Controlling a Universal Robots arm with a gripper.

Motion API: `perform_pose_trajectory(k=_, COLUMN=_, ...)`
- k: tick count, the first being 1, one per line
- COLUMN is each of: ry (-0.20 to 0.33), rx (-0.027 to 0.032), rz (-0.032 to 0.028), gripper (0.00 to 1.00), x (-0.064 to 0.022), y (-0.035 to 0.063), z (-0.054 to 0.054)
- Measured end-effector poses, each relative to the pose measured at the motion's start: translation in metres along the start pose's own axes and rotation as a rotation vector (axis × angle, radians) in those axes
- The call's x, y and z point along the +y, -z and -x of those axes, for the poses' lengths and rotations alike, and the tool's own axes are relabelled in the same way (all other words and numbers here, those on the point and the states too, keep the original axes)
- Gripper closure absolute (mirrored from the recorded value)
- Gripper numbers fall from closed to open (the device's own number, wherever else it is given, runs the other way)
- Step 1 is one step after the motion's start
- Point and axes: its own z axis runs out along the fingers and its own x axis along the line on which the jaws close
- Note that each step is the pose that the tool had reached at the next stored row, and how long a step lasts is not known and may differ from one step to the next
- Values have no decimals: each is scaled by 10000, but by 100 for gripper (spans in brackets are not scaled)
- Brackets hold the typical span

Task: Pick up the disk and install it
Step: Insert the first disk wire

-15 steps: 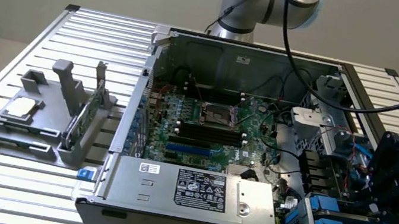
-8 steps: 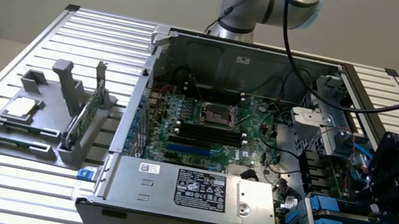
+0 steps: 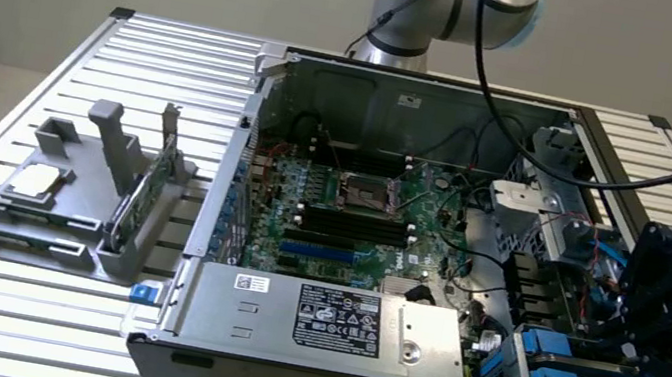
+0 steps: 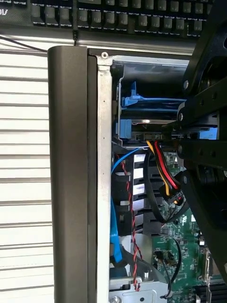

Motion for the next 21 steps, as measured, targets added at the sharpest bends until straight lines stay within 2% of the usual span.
perform_pose_trajectory(k=11, ry=-75, rx=-2, rz=116, gripper=83, x=-7, y=-11, z=1)
perform_pose_trajectory(k=21, ry=-118, rx=-9, rz=146, gripper=83, x=-16, y=-23, z=2)
